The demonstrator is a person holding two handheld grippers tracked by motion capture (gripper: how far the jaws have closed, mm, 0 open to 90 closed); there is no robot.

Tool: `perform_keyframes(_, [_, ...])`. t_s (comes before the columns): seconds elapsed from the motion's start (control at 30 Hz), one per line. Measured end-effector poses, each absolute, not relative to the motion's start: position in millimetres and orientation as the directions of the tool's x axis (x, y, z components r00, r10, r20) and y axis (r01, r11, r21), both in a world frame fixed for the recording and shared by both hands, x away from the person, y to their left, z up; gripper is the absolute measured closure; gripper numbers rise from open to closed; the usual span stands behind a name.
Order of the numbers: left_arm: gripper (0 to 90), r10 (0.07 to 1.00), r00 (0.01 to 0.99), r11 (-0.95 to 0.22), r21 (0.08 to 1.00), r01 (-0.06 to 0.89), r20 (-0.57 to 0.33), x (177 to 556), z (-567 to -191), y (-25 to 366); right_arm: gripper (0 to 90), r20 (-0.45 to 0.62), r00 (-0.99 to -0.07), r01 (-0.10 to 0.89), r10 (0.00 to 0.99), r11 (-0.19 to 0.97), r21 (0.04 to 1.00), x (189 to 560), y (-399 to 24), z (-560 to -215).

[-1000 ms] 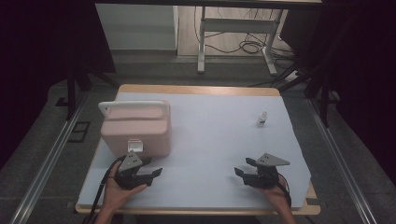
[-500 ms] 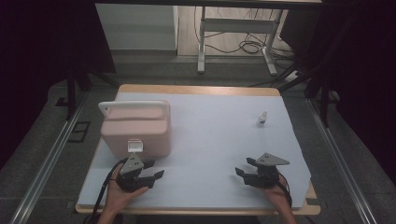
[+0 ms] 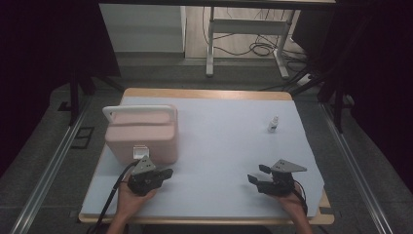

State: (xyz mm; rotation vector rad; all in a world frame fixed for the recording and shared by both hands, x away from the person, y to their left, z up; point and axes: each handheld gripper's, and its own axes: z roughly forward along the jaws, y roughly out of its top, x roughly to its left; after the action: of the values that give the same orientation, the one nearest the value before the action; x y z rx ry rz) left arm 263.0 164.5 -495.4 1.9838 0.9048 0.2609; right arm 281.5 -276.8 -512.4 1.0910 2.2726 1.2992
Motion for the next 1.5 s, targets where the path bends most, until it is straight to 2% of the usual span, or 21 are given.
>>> perform_keyframes(0.17, [89.8, 0.684, 0.709, -0.322, 0.803, 0.501, -0.169, 264.9, -491.6, 161.9, 34.3, 0.089, -0.663, 0.459, 0.743, 0.31, 0.833, 281.6, -277.6, -511.3])
perform_keyframes(0.33, [89.9, 0.697, 0.701, -0.323, 0.806, 0.497, -0.152, 257.2, -486.1, 175.1, 34.4, 0.069, -0.65, 0.46, 0.757, 0.32, 0.828, 280.4, -279.7, -512.2])
perform_keyframes(0.53, [89.9, 0.731, 0.665, -0.285, 0.818, 0.5, -0.152, 247.1, -482.0, 208.7, 35.2, 0.05, -0.628, 0.469, 0.776, 0.327, 0.82, 279.1, -279.4, -512.1])
perform_keyframes(0.97, [90.0, 0.794, 0.575, -0.176, 0.832, 0.526, -0.196, 246.2, -482.3, 276.5, 35.3, 0.045, -0.654, 0.457, 0.755, 0.347, 0.819, 280.6, -270.7, -513.5])
perform_keyframes(1.2, [90.0, 0.814, 0.547, -0.153, 0.837, 0.526, -0.195, 248.0, -480.8, 292.5, 35.5, 0.033, -0.66, 0.451, 0.75, 0.361, 0.816, 279.0, -267.4, -512.1])
perform_keyframes(1.5, [90.0, 0.864, 0.462, -0.1, 0.833, 0.544, -0.199, 255.5, -481.6, 331.9, 35.6, 0.021, -0.657, 0.445, 0.753, 0.365, 0.818, 276.5, -267.4, -510.9])
